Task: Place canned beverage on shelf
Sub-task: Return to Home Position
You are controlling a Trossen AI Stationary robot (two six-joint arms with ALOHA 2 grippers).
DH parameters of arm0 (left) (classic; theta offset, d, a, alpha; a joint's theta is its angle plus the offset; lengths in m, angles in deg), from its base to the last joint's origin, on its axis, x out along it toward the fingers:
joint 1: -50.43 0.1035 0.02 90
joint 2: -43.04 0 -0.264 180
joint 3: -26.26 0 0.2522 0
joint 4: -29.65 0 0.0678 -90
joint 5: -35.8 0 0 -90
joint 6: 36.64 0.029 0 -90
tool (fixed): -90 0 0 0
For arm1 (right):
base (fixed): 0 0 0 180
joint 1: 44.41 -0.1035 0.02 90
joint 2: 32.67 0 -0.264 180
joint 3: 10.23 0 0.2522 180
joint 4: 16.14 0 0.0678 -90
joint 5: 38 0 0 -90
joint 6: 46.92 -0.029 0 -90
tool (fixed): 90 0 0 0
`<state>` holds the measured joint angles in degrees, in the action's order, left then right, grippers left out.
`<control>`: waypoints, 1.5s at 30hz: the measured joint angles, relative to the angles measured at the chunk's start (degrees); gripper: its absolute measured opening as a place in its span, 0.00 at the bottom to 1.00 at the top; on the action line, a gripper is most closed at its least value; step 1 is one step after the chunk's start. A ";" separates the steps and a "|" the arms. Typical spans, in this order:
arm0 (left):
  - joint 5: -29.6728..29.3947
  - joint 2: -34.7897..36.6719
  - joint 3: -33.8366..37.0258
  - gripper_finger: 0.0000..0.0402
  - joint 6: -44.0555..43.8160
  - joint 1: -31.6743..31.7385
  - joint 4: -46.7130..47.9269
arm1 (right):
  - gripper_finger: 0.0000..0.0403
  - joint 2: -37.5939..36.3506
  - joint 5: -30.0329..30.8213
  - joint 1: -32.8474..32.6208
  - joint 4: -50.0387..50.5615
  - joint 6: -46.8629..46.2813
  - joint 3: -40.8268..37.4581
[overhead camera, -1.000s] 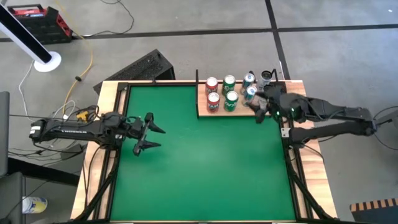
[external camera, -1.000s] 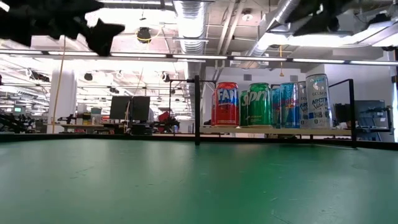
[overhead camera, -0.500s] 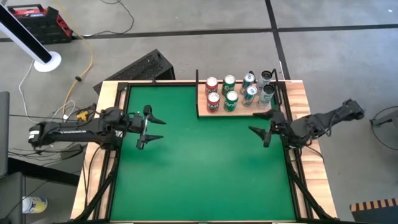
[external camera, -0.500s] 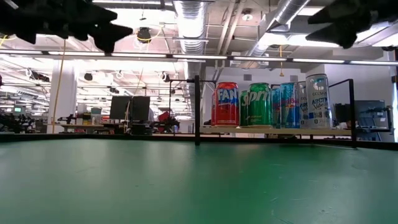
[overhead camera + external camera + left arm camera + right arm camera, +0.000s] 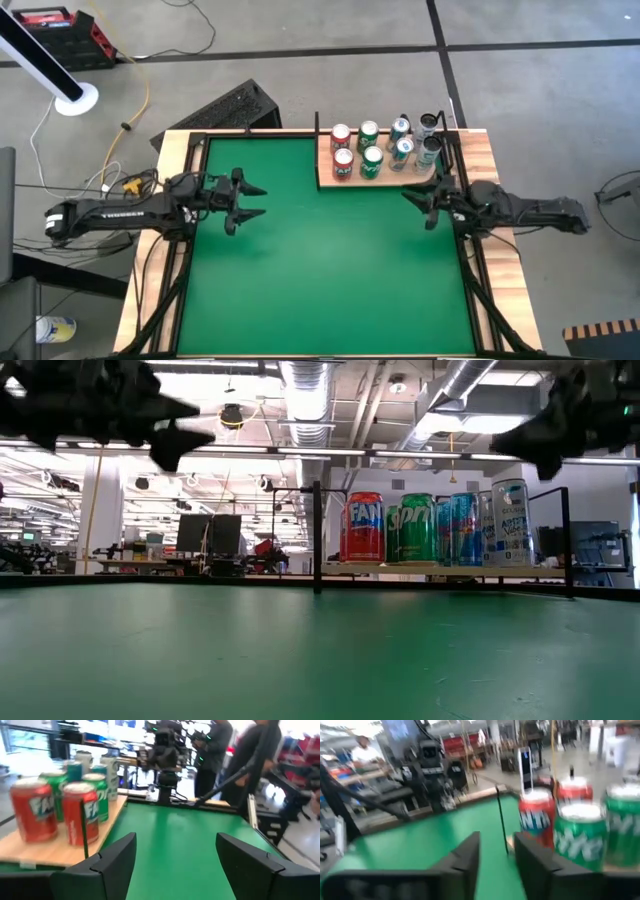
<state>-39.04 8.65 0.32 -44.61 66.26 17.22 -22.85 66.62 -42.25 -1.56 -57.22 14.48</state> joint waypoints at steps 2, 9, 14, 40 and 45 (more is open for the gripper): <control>-4.07 0.24 4.92 0.62 -2.67 -1.51 -6.80 | 0.27 -0.09 -0.83 1.59 0.59 -1.33 -2.03; -8.11 3.66 11.49 0.44 -6.20 -1.79 -16.32 | 0.06 -2.32 -2.74 3.30 0.75 -0.04 -5.74; -7.93 6.97 11.49 0.28 -5.33 -1.79 -10.84 | 0.06 -7.24 -2.74 3.27 8.54 -1.22 -5.98; -8.18 34.21 11.66 0.00 -2.19 -1.85 22.76 | 0.08 -9.72 1.39 3.32 16.83 4.50 -3.23; -10.04 34.35 11.70 0.00 -2.84 -2.03 23.34 | 0.05 -9.66 6.18 4.14 13.58 4.94 -5.53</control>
<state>-49.08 43.00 12.03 -47.45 64.23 40.57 -32.50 72.80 -38.11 12.02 -52.28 8.95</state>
